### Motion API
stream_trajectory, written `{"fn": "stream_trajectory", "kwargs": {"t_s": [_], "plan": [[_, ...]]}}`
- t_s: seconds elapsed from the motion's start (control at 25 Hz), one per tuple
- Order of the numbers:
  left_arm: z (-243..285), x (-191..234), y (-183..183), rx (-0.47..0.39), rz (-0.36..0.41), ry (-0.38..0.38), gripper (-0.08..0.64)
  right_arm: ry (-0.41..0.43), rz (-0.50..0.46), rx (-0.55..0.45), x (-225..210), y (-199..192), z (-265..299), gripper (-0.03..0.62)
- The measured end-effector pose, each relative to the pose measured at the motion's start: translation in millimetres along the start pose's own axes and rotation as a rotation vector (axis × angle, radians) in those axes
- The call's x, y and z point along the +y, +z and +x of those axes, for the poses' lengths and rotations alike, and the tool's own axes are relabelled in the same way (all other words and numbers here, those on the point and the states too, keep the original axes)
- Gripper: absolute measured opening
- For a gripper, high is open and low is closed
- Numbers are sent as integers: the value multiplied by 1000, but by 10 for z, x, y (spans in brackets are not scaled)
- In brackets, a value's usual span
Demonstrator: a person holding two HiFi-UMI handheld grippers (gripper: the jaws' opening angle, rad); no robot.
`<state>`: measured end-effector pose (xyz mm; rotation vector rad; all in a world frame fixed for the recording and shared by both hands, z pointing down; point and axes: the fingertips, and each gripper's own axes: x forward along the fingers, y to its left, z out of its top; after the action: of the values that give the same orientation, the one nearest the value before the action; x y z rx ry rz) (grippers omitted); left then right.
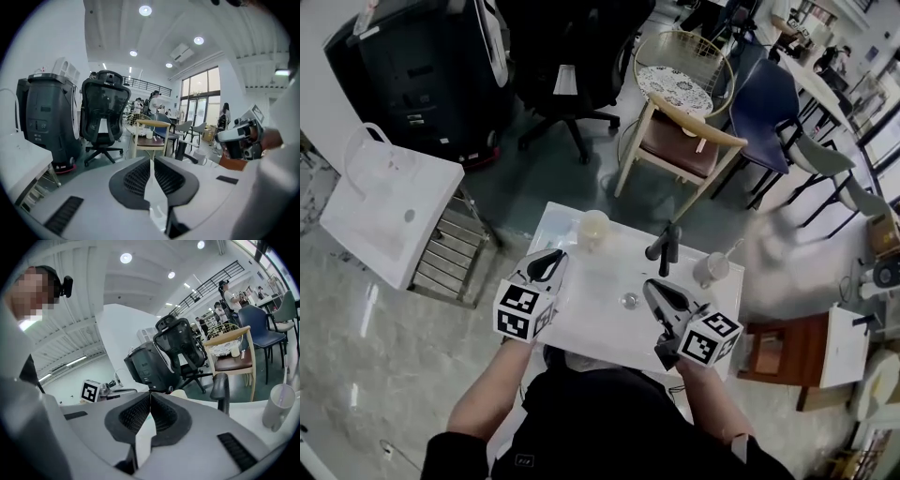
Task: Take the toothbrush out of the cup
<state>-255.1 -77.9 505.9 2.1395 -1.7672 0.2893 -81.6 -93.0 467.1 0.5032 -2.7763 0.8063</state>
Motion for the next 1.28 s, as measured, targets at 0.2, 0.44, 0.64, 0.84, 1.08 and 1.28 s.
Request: {"fn": "stream_trajectory", "kwargs": {"t_s": [0.2,0.44,0.64,0.84,1.08,1.28], "plan": [[118,-805,255,-72,-20,53,31,75,-22,-5,-338,7,-617,28],[526,-1859,411,-100,-19,38,17,101,-70,25,-679,-39,-1263,28],[691,-2522,506,-106,15,-36,15,110,-42,21,-837,-165,-1615,28],[882,-2840,517,-90,52,-111,15,17,16,-35,-1128,-108,-1856,28],[1168,-3015,617,-98,46,-195,15,-73,34,-51,-1386,-70,-1970,28],[1384,-3195,605,-84,52,-276,15,-157,36,-83,-1631,32,-2058,28]]}}
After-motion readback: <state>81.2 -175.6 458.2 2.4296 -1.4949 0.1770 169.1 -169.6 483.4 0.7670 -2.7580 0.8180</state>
